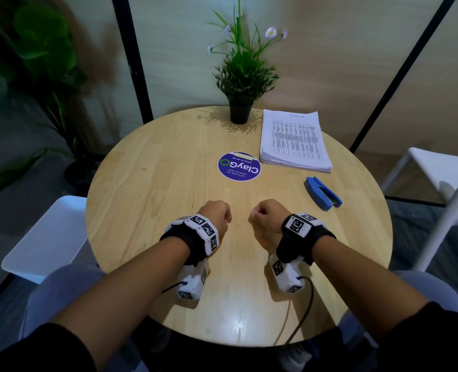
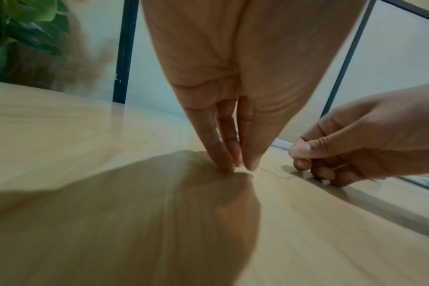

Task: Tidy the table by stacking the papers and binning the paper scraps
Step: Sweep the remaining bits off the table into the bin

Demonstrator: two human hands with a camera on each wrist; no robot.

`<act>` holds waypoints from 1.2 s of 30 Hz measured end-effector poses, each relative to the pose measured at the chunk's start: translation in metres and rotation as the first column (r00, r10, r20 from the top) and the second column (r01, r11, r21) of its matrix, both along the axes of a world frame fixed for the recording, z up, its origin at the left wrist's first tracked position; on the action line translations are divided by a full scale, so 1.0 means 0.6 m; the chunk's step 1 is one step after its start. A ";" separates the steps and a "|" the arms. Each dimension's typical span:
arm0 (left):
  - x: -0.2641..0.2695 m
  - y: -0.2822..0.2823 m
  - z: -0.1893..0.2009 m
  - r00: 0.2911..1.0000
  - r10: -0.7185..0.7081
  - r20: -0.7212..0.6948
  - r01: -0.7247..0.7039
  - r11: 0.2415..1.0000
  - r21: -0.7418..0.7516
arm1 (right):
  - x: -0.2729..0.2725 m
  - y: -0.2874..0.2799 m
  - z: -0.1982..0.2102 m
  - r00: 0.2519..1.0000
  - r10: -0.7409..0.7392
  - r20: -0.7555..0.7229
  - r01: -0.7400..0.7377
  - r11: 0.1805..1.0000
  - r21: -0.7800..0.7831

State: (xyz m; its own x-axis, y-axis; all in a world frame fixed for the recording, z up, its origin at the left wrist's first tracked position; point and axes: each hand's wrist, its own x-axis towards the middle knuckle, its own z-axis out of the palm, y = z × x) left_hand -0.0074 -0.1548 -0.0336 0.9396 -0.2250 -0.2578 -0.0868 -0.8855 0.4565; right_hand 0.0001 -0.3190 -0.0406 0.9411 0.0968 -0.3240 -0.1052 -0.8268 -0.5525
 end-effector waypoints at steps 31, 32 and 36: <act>0.019 -0.031 0.009 0.988 -0.147 -0.036 0.150 0.985 0.088 | -0.017 -0.023 -0.001 0.990 -0.137 -0.034 0.141 0.953 0.270; 0.021 -0.028 0.007 0.992 -0.125 -0.029 0.127 0.987 0.095 | -0.017 -0.023 0.000 0.990 -0.137 -0.036 0.142 0.950 0.277; 0.020 -0.029 0.004 0.999 -0.035 -0.024 0.038 0.993 0.115 | -0.018 -0.023 0.000 0.990 -0.137 -0.021 0.137 0.953 0.268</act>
